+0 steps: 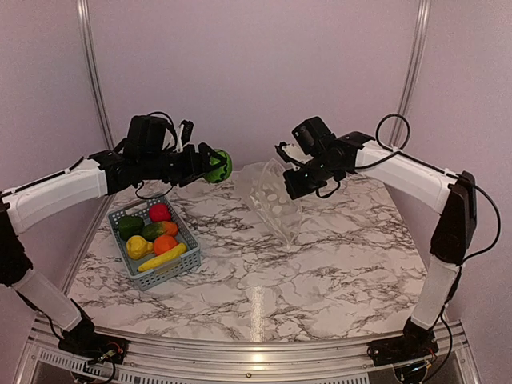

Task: Place the food in the zip-top bag and seal the zipper
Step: Place the fake fruit in the zipper food storage bag.

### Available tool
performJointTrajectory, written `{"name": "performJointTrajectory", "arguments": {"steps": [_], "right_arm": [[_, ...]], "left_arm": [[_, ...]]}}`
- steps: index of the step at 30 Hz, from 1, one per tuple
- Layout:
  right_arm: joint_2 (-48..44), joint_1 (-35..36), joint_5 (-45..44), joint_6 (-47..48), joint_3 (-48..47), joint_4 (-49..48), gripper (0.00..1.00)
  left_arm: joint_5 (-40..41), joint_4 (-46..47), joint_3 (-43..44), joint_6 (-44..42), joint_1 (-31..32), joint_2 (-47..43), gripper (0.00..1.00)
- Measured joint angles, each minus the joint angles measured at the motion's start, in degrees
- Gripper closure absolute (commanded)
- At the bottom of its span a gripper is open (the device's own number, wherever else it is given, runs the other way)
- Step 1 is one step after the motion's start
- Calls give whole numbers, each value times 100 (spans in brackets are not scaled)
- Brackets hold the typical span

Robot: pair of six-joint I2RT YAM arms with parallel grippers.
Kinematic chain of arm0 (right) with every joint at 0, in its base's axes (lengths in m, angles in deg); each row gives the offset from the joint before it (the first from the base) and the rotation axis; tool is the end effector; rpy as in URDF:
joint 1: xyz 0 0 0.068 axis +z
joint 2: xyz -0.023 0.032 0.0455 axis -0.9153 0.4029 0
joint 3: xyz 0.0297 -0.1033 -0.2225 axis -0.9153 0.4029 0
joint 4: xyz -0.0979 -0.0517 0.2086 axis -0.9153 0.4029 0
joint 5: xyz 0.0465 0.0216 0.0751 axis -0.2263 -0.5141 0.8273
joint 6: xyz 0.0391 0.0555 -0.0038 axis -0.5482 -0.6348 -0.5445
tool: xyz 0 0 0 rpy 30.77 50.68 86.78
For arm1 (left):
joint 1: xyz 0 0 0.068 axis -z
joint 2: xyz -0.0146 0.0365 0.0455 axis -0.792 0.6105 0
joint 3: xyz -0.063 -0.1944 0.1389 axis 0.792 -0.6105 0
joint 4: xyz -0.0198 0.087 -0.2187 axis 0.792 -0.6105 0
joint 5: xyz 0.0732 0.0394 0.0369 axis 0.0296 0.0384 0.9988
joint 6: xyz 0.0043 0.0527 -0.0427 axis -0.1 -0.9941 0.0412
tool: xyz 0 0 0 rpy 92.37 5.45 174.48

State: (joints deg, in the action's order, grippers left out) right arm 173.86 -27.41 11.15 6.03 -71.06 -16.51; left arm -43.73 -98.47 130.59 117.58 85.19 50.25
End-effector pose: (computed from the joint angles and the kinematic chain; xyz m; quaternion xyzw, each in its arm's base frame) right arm 0.2977 0.2360 0.2805 -0.2491 0.9122 0.1035 0.3086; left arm 0.2862 -0.1981 0.3241 0.0466 0.8200 -0.3835 0.4222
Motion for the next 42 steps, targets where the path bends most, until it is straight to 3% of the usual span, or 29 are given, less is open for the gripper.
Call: {"name": "performJointTrajectory", "arguments": {"steps": [4,8,15,28,30,38,42], "right_arm": [[181,2,168,-236,-247,46,100],[205,2,420,-553,-387,44,100],[205,0,826,-1091,-426,-70,100],[-142,0,1421,-1838,-424,-417,100],[-162,0,1567,-1939,-424,-540,100],[-157,-57,1856,-2258,-433,-684,100],[-160,-164,1891,-2374,-433,-811,100]], "left_arm": [[-739,1290,26,597,651,372,52],[-1082,1847,295,922,951,979,57],[-977,1746,741,1073,1040,1611,61],[455,765,1703,1198,1075,2420,60],[511,713,1882,1237,1080,2592,54],[531,660,2114,1226,1108,2872,2],[737,516,2035,1019,1108,2616,1]]}}
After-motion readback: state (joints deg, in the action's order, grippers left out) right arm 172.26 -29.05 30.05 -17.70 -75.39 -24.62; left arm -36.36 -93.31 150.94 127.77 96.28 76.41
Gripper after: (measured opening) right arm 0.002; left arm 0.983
